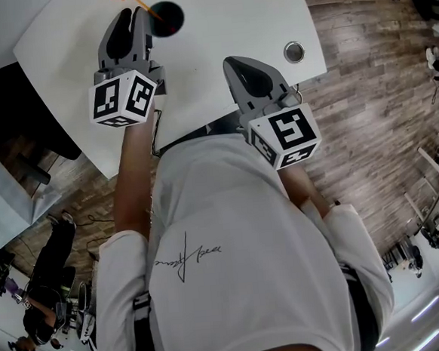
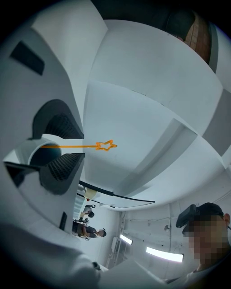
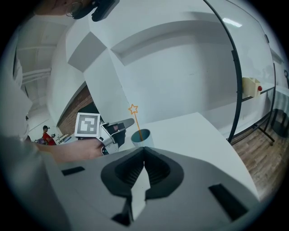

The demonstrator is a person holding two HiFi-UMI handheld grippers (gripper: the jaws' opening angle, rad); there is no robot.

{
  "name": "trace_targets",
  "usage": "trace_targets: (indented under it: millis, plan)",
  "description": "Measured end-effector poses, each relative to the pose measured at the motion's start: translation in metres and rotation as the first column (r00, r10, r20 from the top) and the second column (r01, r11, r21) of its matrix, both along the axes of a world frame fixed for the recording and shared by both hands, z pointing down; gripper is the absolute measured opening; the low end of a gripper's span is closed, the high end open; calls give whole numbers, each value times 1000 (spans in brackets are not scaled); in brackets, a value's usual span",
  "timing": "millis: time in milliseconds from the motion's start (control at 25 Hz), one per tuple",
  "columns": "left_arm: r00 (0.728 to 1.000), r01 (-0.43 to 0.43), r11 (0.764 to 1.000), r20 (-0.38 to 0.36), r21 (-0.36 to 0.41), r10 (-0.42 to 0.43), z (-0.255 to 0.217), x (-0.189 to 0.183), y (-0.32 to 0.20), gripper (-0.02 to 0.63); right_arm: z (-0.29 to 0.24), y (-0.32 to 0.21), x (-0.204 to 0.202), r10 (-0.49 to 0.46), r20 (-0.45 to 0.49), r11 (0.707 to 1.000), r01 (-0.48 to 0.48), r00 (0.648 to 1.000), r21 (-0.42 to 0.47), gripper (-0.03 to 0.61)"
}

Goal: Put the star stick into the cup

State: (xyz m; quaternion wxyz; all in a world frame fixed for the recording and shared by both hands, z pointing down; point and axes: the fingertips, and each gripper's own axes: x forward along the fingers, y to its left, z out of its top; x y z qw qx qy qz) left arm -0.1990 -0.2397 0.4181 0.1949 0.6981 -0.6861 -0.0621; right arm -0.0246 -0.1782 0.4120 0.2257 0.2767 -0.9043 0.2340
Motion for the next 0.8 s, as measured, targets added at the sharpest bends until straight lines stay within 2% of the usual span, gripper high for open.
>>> trace_targets:
  millis: [800]
  plan:
    - [998, 51, 998, 41, 38, -53, -29, -1, 39, 84, -33, -3, -5, -59, 17, 992, 57, 998, 114, 9]
